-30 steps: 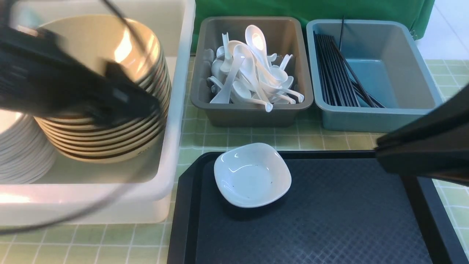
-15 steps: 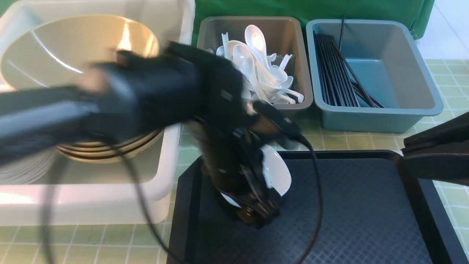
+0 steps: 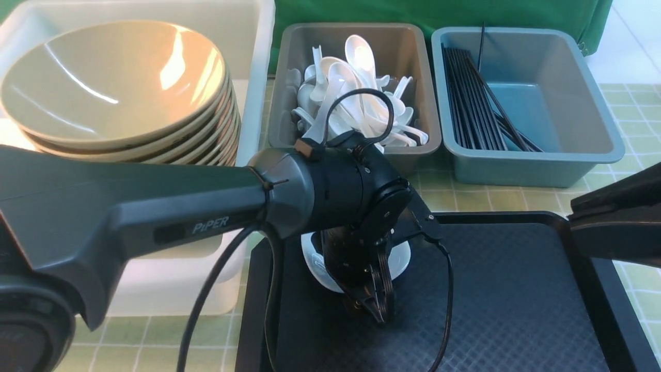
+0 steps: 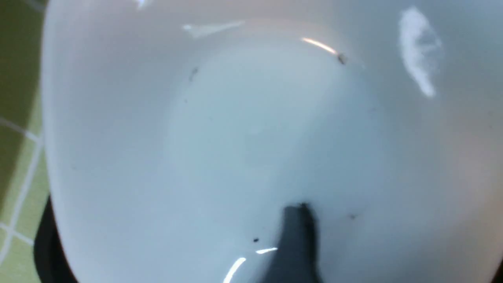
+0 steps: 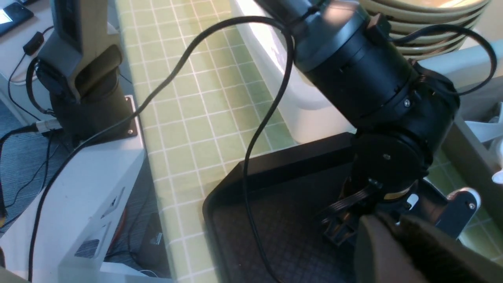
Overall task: On green table put chopsticks spoon bowls plates into blue grey white boxes.
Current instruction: 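Grasp the small white bowl on the black tray by its rim with the left gripper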
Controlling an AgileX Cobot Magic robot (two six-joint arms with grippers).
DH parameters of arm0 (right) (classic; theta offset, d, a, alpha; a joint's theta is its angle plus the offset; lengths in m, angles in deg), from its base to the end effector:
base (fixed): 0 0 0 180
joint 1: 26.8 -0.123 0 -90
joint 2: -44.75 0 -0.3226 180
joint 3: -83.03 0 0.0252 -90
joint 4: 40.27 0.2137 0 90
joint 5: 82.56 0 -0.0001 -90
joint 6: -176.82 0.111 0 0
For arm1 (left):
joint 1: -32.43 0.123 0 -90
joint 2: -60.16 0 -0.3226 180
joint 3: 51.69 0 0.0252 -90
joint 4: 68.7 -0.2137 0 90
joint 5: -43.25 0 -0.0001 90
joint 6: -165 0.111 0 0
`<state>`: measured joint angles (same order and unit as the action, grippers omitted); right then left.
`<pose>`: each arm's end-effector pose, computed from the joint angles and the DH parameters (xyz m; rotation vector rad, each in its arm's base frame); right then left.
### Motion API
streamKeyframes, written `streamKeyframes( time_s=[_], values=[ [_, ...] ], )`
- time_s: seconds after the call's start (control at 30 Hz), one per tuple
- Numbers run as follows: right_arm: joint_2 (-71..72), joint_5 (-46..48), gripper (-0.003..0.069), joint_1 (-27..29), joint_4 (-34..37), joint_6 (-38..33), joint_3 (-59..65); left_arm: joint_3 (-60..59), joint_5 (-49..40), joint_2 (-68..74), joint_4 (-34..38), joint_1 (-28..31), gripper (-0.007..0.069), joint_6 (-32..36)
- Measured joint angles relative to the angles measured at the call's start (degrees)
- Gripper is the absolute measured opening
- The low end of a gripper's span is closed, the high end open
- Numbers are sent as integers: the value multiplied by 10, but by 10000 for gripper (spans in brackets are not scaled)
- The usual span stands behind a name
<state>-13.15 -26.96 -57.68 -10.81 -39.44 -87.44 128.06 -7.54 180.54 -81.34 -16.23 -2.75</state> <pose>0.0667 0.0924 0.4519 -1.0971 1.7691 0.5654 0.2634 -0.2709 0.2061 1.6467 2.4329 0.1849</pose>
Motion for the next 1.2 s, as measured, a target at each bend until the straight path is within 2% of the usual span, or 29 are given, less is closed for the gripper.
streamKeyframes(
  time_s=[0.1, 0.13, 0.2, 0.4, 0.6, 0.7, 0.87, 1.1, 1.2],
  values=[
    [0, 0, 78, 0, -2, 0, 0, 1, 2, 1, 6, 0, 213, 23],
    [0, 0, 78, 0, -4, 1, 0, 3, 6, 0, 4, -1, 127, 30],
    [0, 0, 78, 0, -5, 1, 0, 6, 6, -6, -2, -3, 85, 32],
    [0, 1, 83, 0, -10, 2, 0, 5, 4, -15, 32, -22, 88, 52],
    [0, 1, 90, 0, -15, 2, 0, 6, 49, -18, 135, -114, 90, 122],
    [0, 1, 92, 0, -20, 2, 0, 6, 80, -17, 159, -136, 90, 110],
    [0, 4, 97, 0, -21, 3, 0, 6, 96, -16, 164, -139, 90, 46],
    [0, 5, 104, 0, -21, 4, 0, 6, 96, -15, 163, -139, 95, 37],
    [0, 10, 109, 0, -21, 4, 0, 6, 94, -11, 177, -139, 136, 34]
  ],
)
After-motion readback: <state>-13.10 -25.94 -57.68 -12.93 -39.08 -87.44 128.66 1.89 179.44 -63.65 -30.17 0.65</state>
